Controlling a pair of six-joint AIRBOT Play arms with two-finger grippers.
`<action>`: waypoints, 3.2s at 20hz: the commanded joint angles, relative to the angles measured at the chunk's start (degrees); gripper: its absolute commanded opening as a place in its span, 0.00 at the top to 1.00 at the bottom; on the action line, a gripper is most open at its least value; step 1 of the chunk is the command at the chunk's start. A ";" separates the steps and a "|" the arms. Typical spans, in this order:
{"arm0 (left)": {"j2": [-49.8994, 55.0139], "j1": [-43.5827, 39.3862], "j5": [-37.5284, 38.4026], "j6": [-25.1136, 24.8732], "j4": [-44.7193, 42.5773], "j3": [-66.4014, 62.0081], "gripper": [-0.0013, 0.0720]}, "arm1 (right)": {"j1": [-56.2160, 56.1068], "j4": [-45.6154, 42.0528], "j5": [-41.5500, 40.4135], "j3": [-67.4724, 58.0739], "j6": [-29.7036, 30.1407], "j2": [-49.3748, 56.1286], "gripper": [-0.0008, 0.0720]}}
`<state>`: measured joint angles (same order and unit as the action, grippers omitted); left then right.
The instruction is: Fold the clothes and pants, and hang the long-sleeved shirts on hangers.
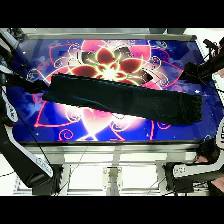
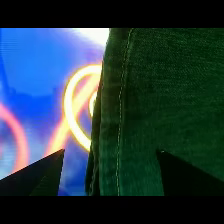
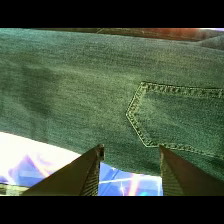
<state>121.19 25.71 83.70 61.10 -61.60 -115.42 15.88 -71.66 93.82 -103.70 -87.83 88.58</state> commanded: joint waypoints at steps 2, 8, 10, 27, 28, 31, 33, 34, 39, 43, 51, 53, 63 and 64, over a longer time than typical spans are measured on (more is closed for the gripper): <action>2.16 -1.18 0.90 -0.50 1.60 -0.07 0.10 | -0.90 -0.81 -0.48 -0.04 -0.22 -0.04 0.44; 3.82 -5.40 1.44 -0.13 -1.42 -0.07 0.13 | -0.90 -1.70 -0.85 -0.04 0.00 -0.04 0.44; 4.20 -6.84 1.73 0.35 -1.57 -0.07 0.46 | -0.90 -1.75 -0.85 -0.04 0.09 -0.04 0.44; -30.86 3.17 11.08 4.52 -8.85 6.43 0.95 | -0.92 -1.70 3.72 -0.04 2.36 -0.04 0.44; -32.41 1.25 11.80 4.57 -8.90 6.43 0.95 | -0.92 -1.68 3.65 -0.02 3.45 -0.04 0.44; -34.71 -7.45 12.17 8.46 -9.07 6.43 0.95 | -0.92 -1.68 3.65 -0.04 5.64 -0.04 0.44; -34.32 -15.37 12.55 11.61 -12.50 6.43 0.95 | -0.92 -1.68 3.65 -0.02 6.62 -0.04 0.45; -33.90 -19.21 12.85 13.25 -15.19 6.43 0.95 | -0.92 -1.68 3.65 -0.02 6.73 -0.04 0.45; -29.57 -34.95 11.43 22.03 -17.59 6.40 0.95 | -0.92 -1.68 3.65 -0.02 8.26 -0.04 0.45; -25.94 -41.72 10.19 25.07 -17.22 6.40 0.95 | -0.92 -1.68 3.74 -0.02 8.98 -0.04 0.45; -24.28 -43.10 8.66 25.31 -10.29 6.40 0.95 | -0.92 -1.66 4.04 0.26 8.98 -0.04 0.45; -24.28 -43.10 8.63 25.31 -10.29 6.40 0.95 | -0.92 -1.64 4.04 0.26 8.98 -0.04 0.44; -23.85 -43.74 8.17 25.29 -9.03 6.43 0.95 | -0.92 3.98 -3.93 9.81 9.53 -0.04 0.96; -23.37 -43.95 8.22 25.31 -9.01 6.43 0.95 | -0.94 4.02 -5.62 11.89 9.60 -0.04 0.96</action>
<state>97.23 -17.85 91.98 86.43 -70.89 -108.99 15.00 -68.90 92.68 -96.18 -78.54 88.58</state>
